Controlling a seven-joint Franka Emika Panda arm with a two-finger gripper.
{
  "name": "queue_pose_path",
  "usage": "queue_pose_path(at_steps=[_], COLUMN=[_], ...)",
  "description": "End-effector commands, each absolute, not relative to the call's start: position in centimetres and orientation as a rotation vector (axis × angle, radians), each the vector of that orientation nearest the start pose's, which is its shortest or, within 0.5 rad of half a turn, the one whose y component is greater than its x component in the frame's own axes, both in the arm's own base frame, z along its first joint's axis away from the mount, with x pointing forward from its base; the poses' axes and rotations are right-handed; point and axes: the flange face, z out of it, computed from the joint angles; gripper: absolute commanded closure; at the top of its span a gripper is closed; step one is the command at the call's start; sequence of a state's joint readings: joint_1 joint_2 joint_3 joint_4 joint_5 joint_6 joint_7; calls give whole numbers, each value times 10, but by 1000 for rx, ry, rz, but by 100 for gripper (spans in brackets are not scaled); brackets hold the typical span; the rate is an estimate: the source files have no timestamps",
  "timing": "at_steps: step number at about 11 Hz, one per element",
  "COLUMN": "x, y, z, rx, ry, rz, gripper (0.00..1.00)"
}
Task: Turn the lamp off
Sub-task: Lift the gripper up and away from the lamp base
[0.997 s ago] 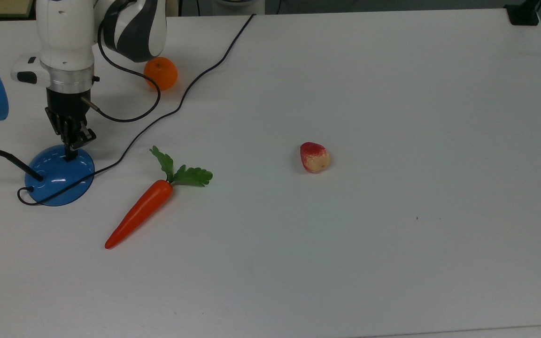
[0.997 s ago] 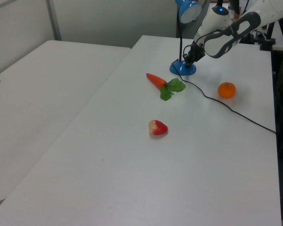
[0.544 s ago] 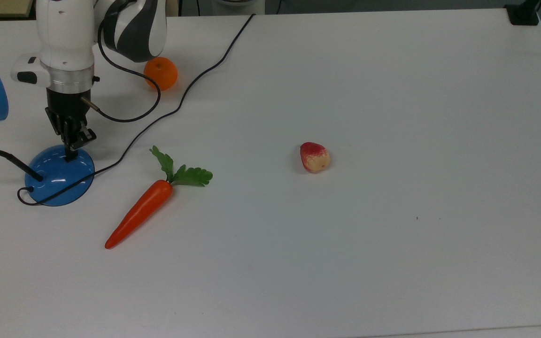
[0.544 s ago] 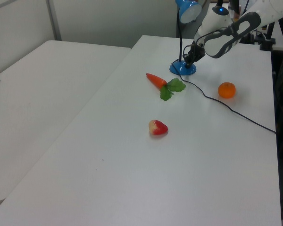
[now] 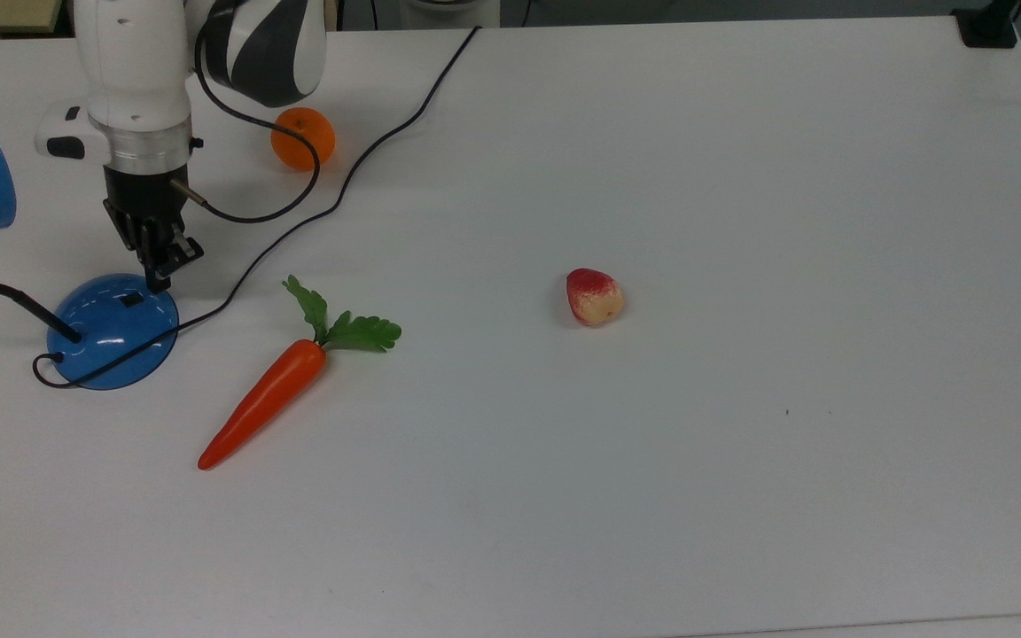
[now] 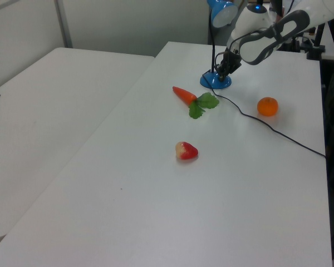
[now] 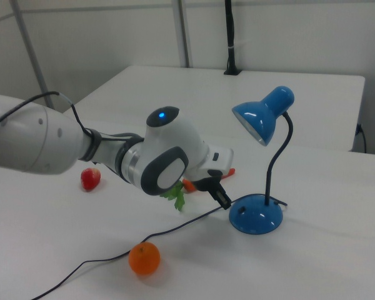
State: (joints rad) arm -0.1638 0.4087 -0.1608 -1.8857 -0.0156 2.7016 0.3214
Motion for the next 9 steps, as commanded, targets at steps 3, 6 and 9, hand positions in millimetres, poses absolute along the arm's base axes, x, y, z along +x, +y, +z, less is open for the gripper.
queue_pose_path(at_steps=[3,6,9], x=[612,590,558], y=[-162,-137,-121], z=[407,450,503], rx=[-3090,-3125,-3145], ry=[718,551,313], rz=[-389,-236,-133], gripper=[99,92,67])
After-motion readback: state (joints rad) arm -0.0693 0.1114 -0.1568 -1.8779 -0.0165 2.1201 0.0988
